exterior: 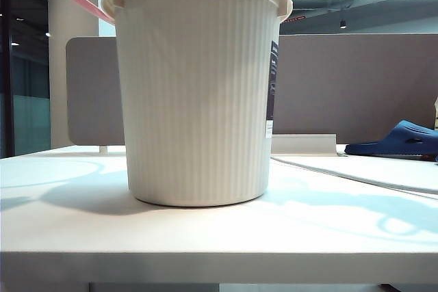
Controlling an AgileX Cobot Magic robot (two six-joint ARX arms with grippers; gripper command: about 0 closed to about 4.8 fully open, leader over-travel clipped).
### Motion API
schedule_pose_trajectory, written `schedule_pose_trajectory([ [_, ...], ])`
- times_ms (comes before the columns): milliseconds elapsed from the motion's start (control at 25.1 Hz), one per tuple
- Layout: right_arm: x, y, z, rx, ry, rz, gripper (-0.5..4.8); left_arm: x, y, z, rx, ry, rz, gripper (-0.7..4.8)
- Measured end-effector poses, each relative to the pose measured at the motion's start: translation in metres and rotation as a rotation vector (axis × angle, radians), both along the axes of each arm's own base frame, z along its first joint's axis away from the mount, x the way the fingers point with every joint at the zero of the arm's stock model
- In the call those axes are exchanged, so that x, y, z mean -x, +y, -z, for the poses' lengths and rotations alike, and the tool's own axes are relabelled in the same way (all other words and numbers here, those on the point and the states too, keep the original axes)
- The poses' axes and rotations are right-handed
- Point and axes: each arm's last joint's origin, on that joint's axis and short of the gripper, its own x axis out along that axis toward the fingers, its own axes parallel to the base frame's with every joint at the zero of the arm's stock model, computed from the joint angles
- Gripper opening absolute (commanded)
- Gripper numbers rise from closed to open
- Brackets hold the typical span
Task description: Open the ring lid of the trash can, pull out the black garbage bag inside, and place it on the table.
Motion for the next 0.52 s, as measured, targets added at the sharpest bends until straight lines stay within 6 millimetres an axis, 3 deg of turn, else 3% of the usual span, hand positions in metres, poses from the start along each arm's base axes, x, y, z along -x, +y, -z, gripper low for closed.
schedule_pose_trajectory([
  [278,0.0,0.0,0.0,0.002,-0.001,0.003,-0.01,-0.014,-0.01,0.007,0.061,0.154,0.044,2.98],
  [517,0.0,0.001,0.002,0.014,0.007,-0.005,-0.01,-0.022,-0.015,0.006,0.103,0.141,0.052,3.14],
])
